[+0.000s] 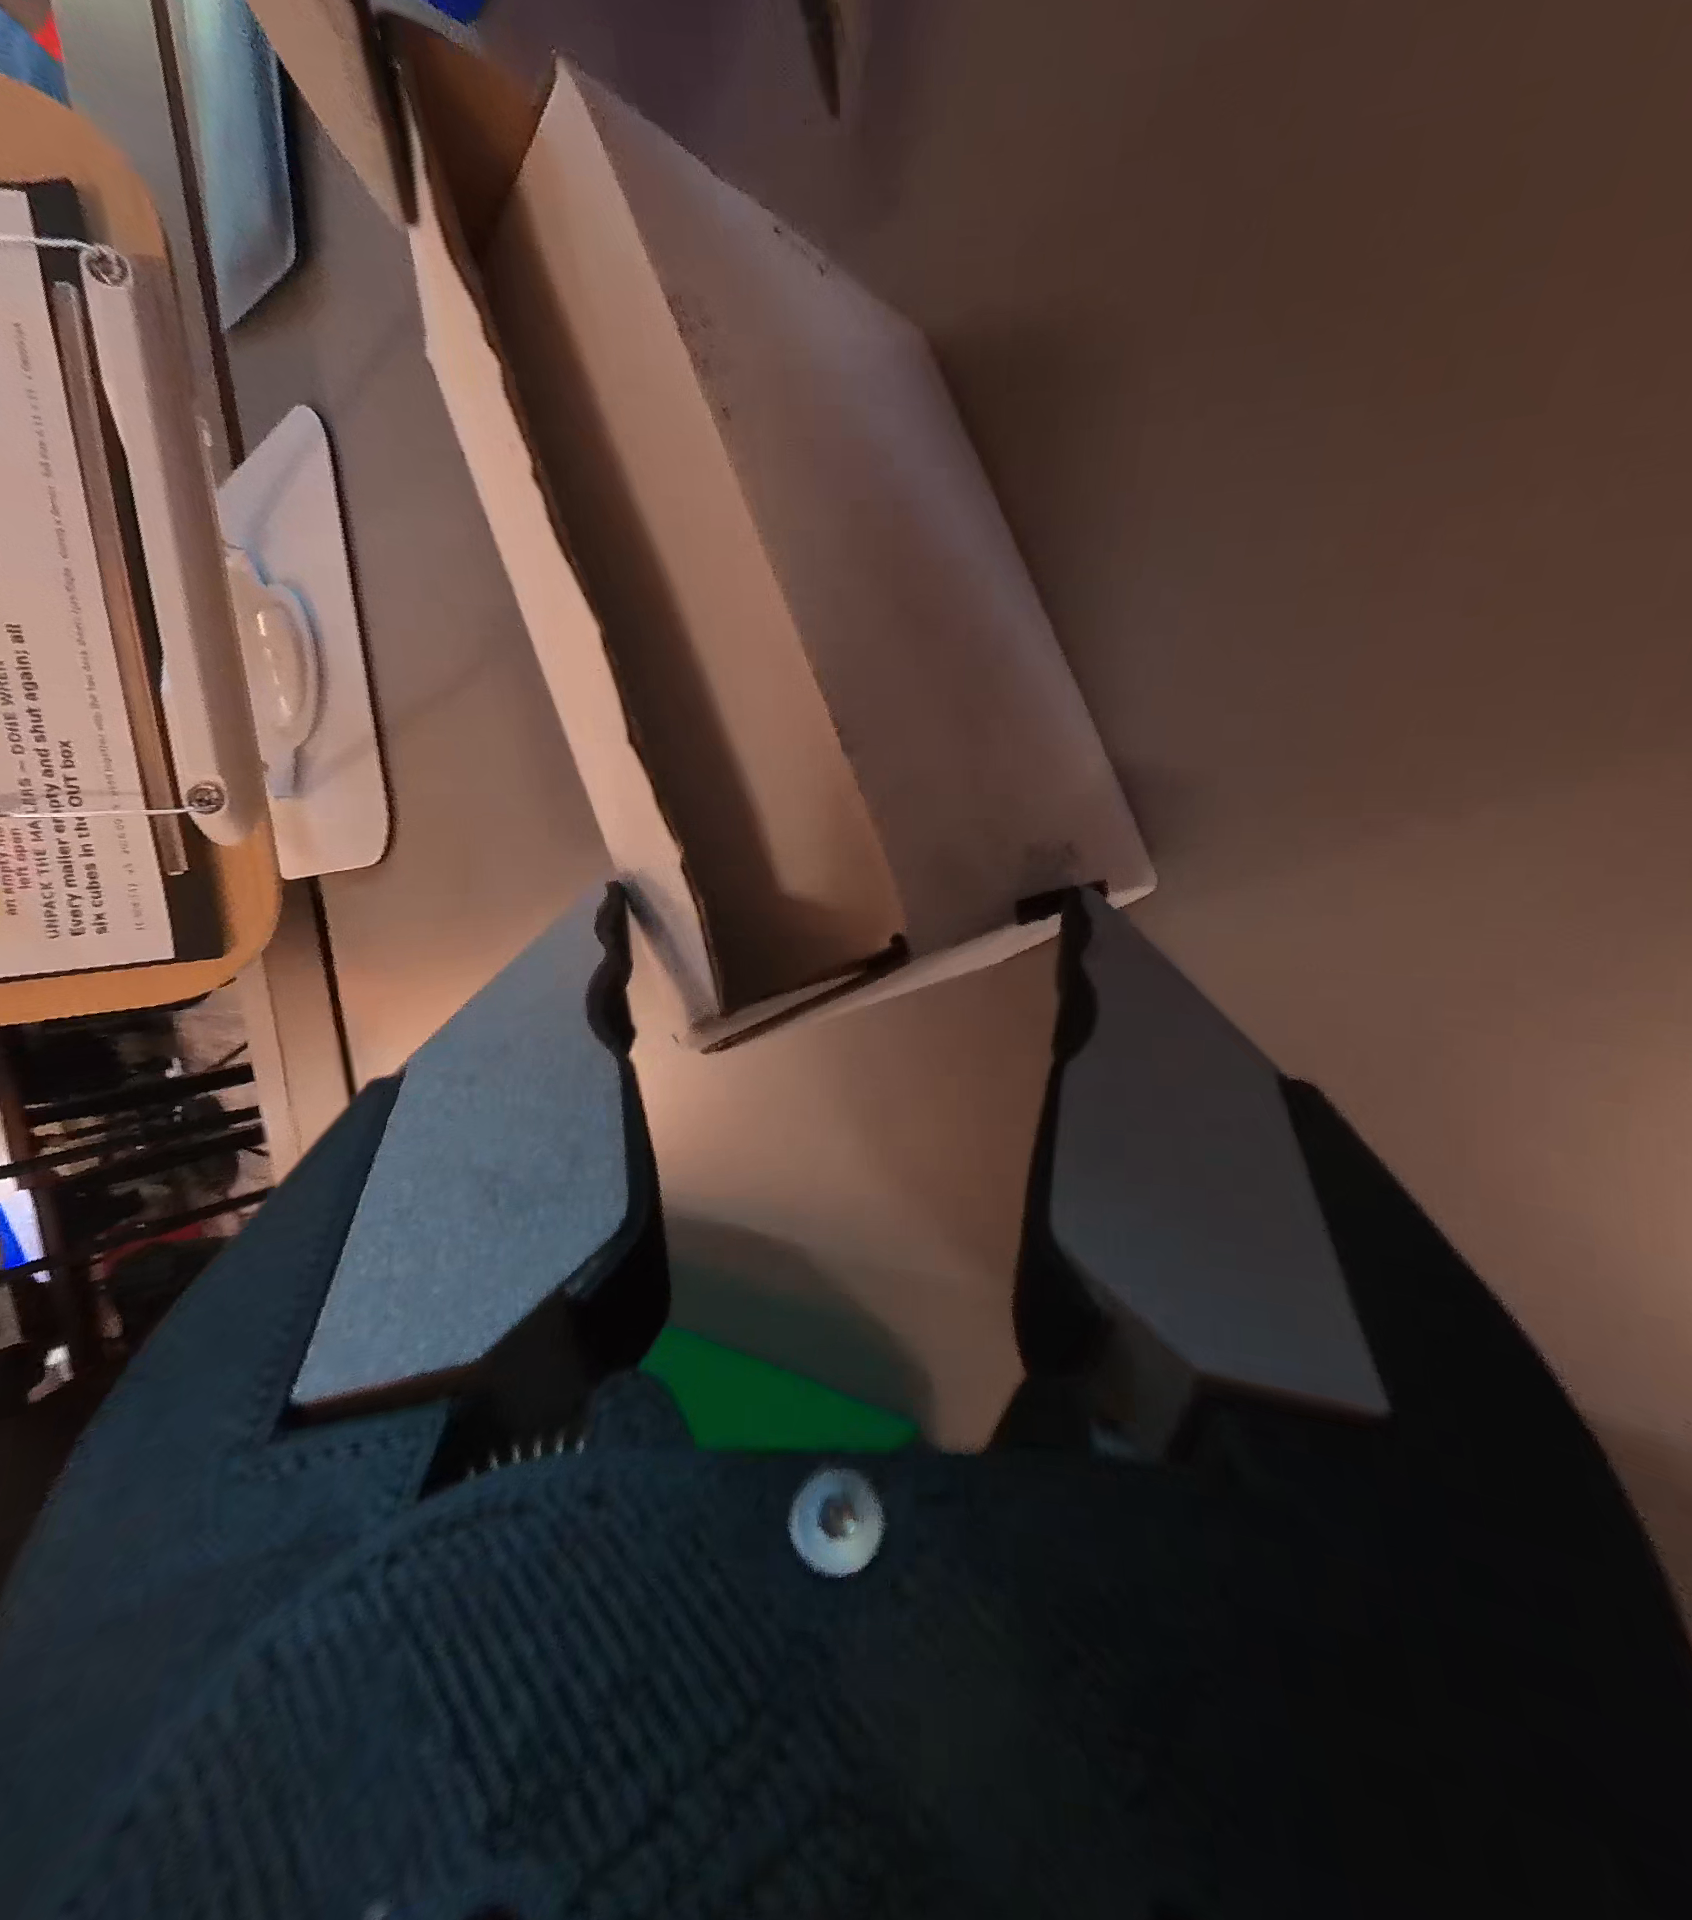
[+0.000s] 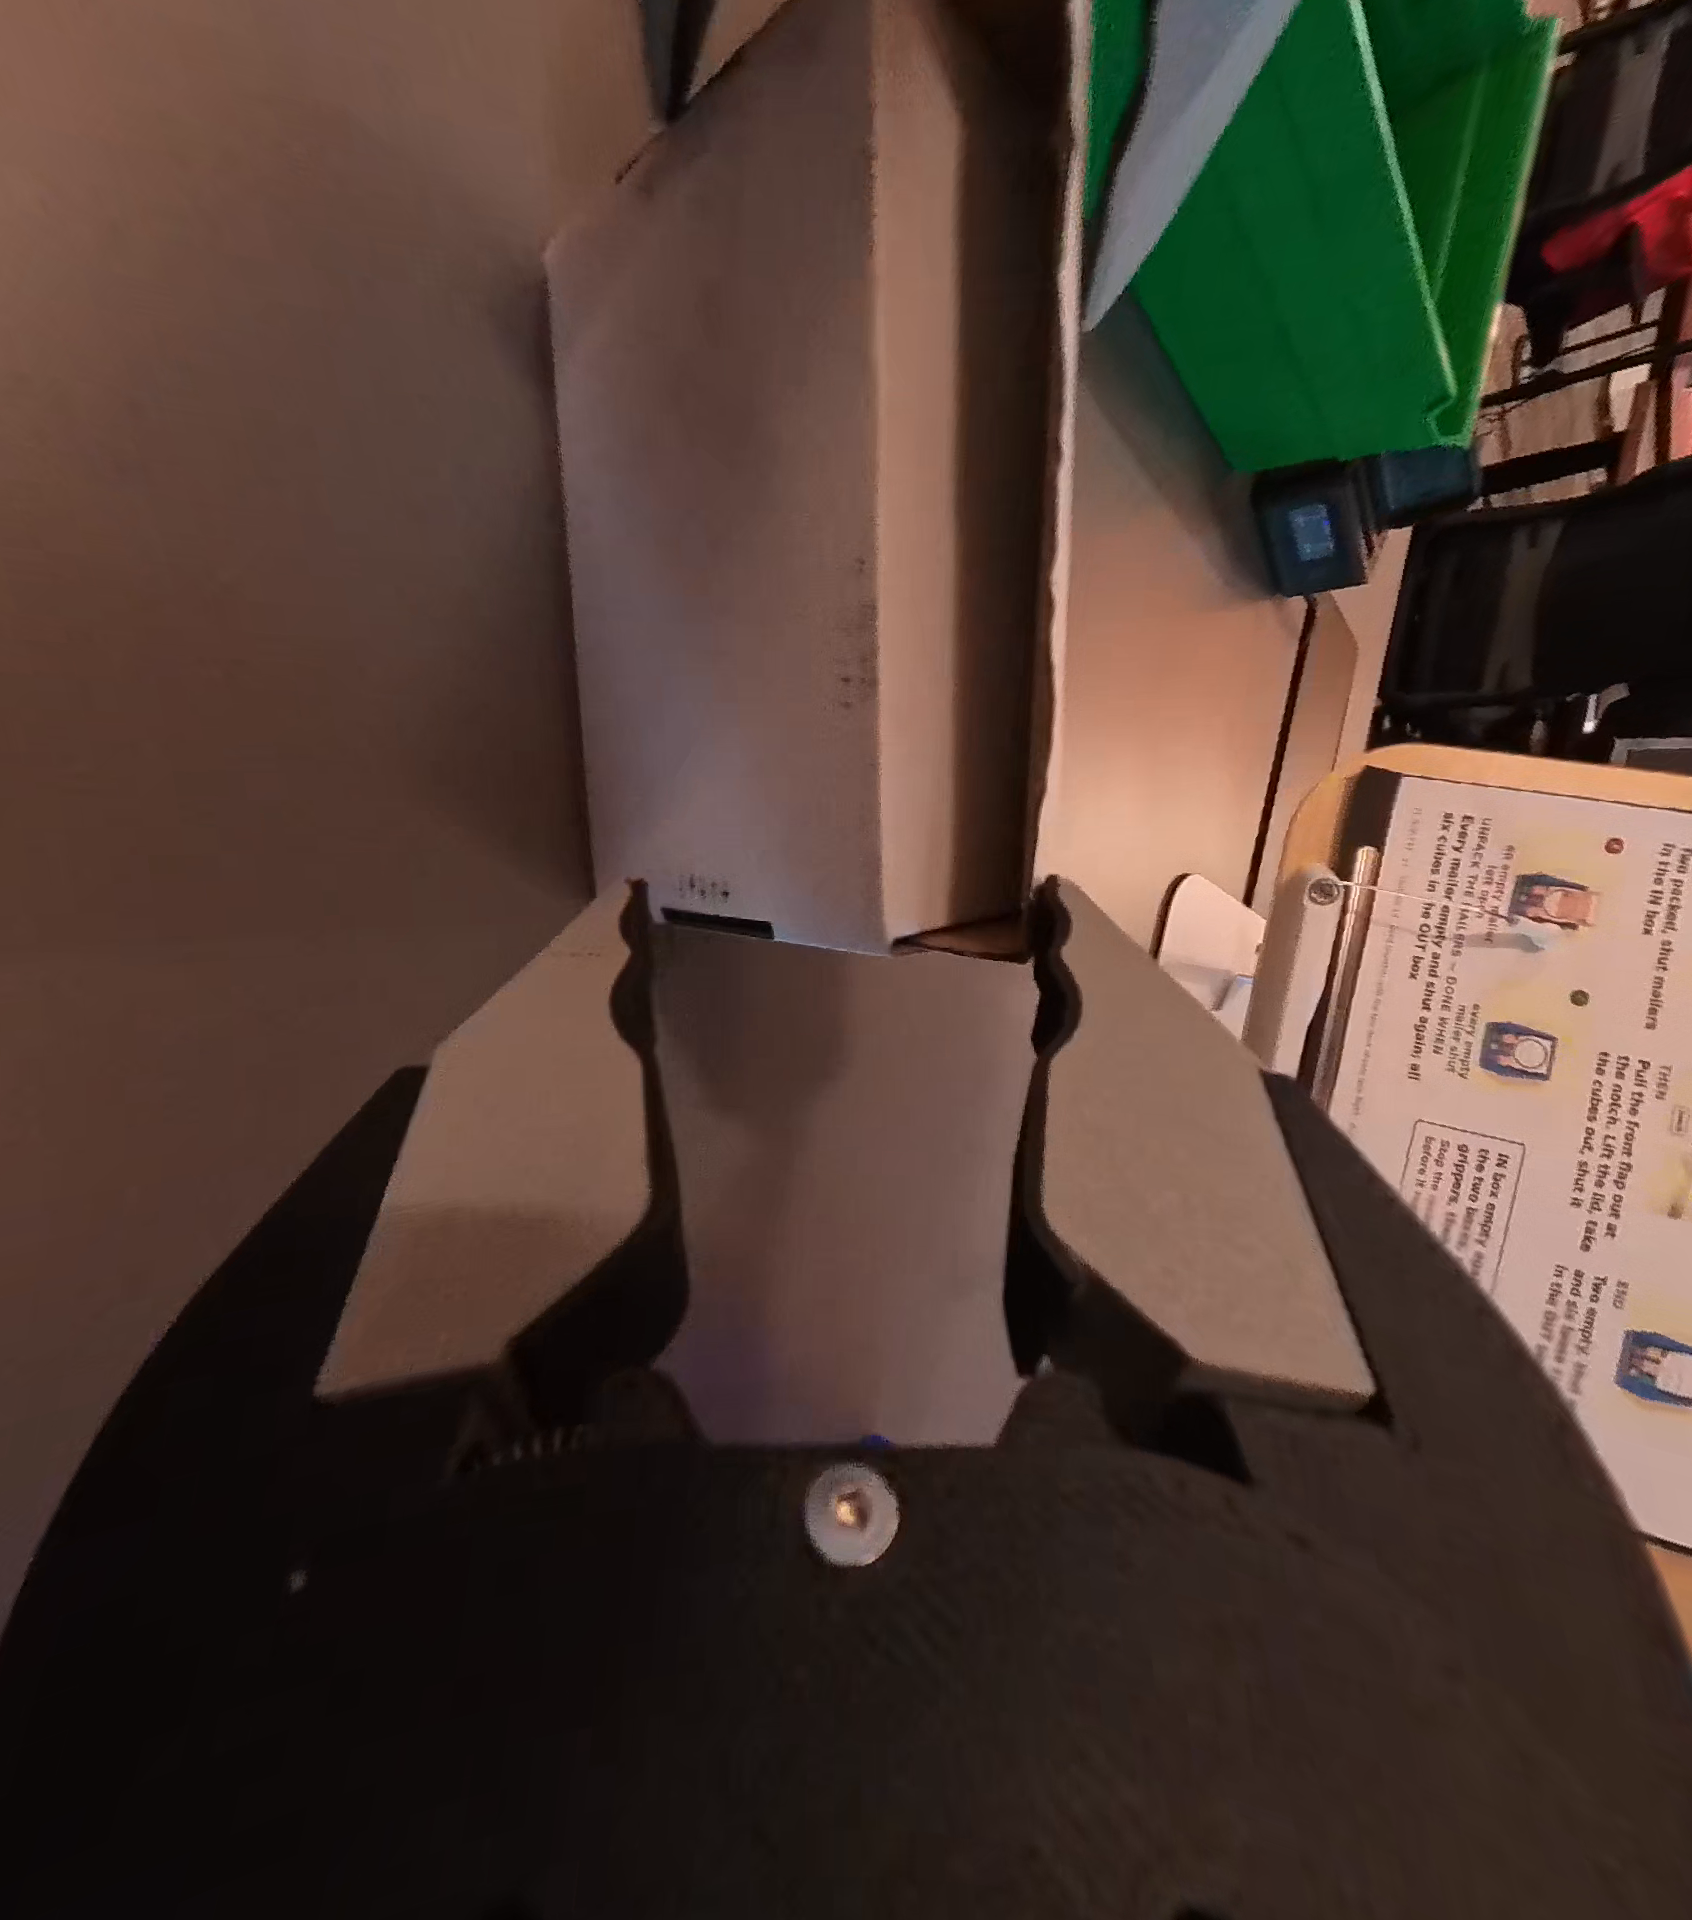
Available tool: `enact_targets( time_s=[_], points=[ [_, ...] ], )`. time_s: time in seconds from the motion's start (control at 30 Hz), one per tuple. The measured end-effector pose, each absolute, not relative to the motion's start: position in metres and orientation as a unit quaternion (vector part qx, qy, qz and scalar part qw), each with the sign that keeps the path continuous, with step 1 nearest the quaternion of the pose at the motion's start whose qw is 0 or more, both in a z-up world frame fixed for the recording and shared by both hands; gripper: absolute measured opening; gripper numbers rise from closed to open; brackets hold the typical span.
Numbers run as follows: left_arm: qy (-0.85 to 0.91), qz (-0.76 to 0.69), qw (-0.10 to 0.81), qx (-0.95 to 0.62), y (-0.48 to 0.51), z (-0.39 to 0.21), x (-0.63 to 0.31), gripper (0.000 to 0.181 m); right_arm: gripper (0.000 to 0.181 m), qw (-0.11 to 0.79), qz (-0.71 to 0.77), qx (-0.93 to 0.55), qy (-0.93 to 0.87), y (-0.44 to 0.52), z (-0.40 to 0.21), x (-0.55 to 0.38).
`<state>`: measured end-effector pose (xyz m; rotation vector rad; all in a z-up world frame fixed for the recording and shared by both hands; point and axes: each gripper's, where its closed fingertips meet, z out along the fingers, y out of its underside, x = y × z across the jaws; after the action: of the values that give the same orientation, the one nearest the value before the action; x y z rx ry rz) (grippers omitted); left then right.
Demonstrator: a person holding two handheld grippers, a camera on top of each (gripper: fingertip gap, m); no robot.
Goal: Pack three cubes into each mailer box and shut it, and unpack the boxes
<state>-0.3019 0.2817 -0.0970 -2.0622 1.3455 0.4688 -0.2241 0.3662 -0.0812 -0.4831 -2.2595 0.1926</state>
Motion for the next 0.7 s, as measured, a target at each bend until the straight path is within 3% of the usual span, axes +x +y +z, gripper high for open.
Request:
enact_targets(
  time_s=[0.17, 0.33, 0.7],
  points=[
    [0.513, 0.169, 0.376, -0.753, 0.273, -0.083, -0.289, 0.064, 0.076, 0.386, 0.04, -0.183, -0.903, 0.367, -0.086, -0.221],
    [0.506, 0.153, 0.405, -0.746, 0.266, -0.084, -0.286, 0.064, 0.082, 0.373, 0.047, -0.182, -0.909, 0.362, -0.09, -0.221],
    [0.539, 0.239, 0.347, -0.729, 0.263, -0.093, -0.289, 0.061, 0.089, 0.356, -0.012, -0.173, -0.918, 0.362, -0.103, -0.214]
  ],
)
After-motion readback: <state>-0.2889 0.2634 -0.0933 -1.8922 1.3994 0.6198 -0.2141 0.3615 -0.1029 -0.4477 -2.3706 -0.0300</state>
